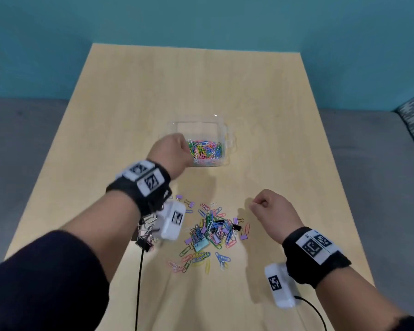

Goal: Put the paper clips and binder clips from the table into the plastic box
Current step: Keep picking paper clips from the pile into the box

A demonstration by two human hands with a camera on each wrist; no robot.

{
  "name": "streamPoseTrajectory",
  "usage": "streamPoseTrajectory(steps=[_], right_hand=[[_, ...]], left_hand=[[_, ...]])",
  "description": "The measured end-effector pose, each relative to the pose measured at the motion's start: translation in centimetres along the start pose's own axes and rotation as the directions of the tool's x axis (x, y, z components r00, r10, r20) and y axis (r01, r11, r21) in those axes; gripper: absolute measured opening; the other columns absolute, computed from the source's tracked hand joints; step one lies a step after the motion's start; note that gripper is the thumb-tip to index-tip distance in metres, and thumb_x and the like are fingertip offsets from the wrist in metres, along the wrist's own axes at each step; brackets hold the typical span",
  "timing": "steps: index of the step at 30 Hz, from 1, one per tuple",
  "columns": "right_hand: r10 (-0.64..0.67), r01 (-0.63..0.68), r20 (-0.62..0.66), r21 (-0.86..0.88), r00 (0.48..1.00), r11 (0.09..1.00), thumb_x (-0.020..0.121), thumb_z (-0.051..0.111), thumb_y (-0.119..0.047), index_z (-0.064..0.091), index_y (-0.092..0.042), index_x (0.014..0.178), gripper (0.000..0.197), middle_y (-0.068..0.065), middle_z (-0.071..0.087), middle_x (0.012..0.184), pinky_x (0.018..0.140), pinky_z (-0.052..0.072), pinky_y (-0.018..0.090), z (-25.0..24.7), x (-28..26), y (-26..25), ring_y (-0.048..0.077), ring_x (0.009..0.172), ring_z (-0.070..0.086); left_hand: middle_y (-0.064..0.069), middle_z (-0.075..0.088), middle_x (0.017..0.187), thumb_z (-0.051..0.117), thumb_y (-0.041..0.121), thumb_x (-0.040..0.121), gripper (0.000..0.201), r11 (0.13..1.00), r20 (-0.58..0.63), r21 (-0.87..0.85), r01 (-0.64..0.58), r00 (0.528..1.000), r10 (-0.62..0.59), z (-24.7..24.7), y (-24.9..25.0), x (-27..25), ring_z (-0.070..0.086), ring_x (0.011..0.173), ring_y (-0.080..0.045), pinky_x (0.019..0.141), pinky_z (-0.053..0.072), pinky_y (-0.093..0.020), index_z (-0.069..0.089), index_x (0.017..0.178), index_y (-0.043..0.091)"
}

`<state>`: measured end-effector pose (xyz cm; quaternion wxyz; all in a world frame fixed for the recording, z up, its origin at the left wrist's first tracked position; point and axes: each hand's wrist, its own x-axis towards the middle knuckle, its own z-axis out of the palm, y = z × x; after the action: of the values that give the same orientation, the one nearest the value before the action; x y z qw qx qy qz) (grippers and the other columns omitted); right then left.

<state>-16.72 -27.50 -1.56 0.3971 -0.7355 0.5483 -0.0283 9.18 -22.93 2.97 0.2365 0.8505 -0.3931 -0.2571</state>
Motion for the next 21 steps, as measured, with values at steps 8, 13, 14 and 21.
streamPoseTrajectory(steps=[8,13,14,21], right_hand=[[-0.018,0.023,0.067,-0.075,0.998,0.997,0.087,0.054,-0.021,0.061,-0.018,0.085,0.008,-0.001,0.063,0.077,0.066,0.047,0.032,0.4,-0.7,-0.3,0.020,0.074,0.059],[-0.184,0.225,0.140,-0.385,0.973,0.895,0.090,0.044,-0.013,0.060,-0.014,0.102,0.020,0.004,0.055,0.103,0.077,0.045,0.034,1.1,-2.9,2.0,0.024,0.092,0.052],[-0.232,0.276,0.152,-0.438,0.961,0.855,0.088,0.045,-0.009,0.059,-0.014,0.104,0.023,0.003,0.054,0.106,0.077,0.043,0.033,1.5,-3.7,2.5,0.024,0.095,0.048],[-0.306,0.324,0.141,-0.626,0.942,0.709,0.062,0.062,-0.004,0.050,-0.009,0.129,0.069,0.007,0.052,0.127,0.091,0.048,0.041,4.1,-7.9,4.9,0.031,0.119,0.047]], left_hand=[[-0.001,0.063,0.089,0.062,0.013,0.077,0.016,0.997,-0.042,0.055,-0.047,0.998,0.049,-0.3,-0.5,1.5,0.058,0.081,-0.022,0.067,0.039,-0.026,0.062,0.092,0.017],[-0.010,0.062,0.102,0.052,0.002,0.082,0.030,0.969,0.086,0.162,-0.189,0.981,0.177,3.4,-4.5,-6.8,0.061,0.087,-0.030,0.078,0.048,-0.032,0.066,0.105,0.013],[-0.010,0.061,0.105,0.051,-0.001,0.080,0.034,0.945,0.128,0.206,-0.255,0.964,0.232,4.4,-5.8,-8.8,0.061,0.091,-0.031,0.081,0.049,-0.035,0.066,0.107,0.013],[-0.012,0.056,0.127,0.038,0.010,0.071,0.051,0.807,0.202,0.421,-0.414,0.910,0.362,8.5,-11.5,-17.3,0.053,0.106,-0.034,0.085,0.051,-0.043,0.060,0.118,0.008]])
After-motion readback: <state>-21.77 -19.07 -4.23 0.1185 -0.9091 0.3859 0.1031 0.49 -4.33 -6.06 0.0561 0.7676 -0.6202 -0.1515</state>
